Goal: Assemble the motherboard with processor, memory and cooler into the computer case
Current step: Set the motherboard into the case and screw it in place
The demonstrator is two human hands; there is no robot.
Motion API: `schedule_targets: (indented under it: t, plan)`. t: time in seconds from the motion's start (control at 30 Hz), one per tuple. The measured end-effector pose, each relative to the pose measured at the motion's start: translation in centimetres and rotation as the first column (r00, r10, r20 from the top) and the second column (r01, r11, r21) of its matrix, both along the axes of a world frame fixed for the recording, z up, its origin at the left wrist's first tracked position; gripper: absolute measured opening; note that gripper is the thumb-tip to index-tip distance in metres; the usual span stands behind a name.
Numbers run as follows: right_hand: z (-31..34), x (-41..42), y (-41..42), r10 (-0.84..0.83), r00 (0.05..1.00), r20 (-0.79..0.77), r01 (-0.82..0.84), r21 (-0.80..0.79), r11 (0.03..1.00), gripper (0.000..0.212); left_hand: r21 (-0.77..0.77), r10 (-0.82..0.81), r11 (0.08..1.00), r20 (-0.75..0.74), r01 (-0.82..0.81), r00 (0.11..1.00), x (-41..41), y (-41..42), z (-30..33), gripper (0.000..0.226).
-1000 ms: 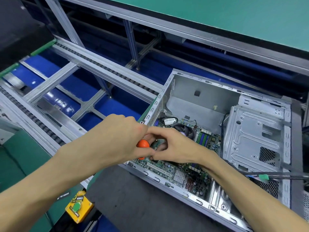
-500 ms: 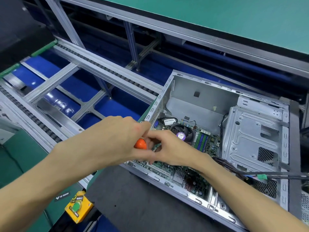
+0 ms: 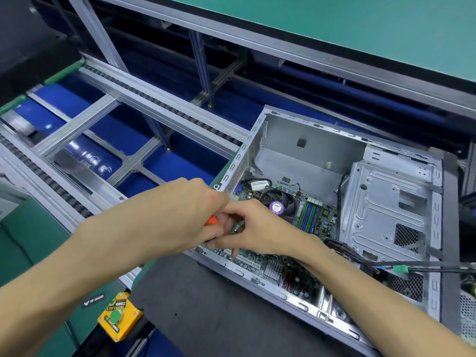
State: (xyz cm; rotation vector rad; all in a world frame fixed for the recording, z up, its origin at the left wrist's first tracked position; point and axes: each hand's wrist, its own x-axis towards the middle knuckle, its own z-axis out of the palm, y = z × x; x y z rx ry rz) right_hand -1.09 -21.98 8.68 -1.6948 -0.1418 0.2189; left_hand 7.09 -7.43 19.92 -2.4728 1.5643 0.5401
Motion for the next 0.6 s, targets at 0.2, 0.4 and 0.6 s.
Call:
schedule_targets:
  t: [0.2, 0.4, 0.6]
  plan:
    - [0.44, -0.24, -0.12, -0.034, 0.999, 0.02, 0.035, -0.01, 0.999, 0.026, 0.023, -0.052, 0.998, -0.046, 0.053, 0.998, -0.03, 0.25, 0.45, 0.024]
    - [0.43, -0.15, 0.02, -0.046, 0.999, -0.021, 0.046, -0.008, 0.999, 0.021, 0.036, 0.027, 0.999, 0.03, -0.028, 0.999, -0.47, -0.17, -0.17, 0.018]
    - [0.6, -0.24, -0.2, -0.041, 0.999, -0.035, 0.041, -0.001, 0.999, 0.018, 0.034, 0.0, 0.999, -0.042, 0.001, 0.999, -0.3, -0.17, 0.51, 0.025]
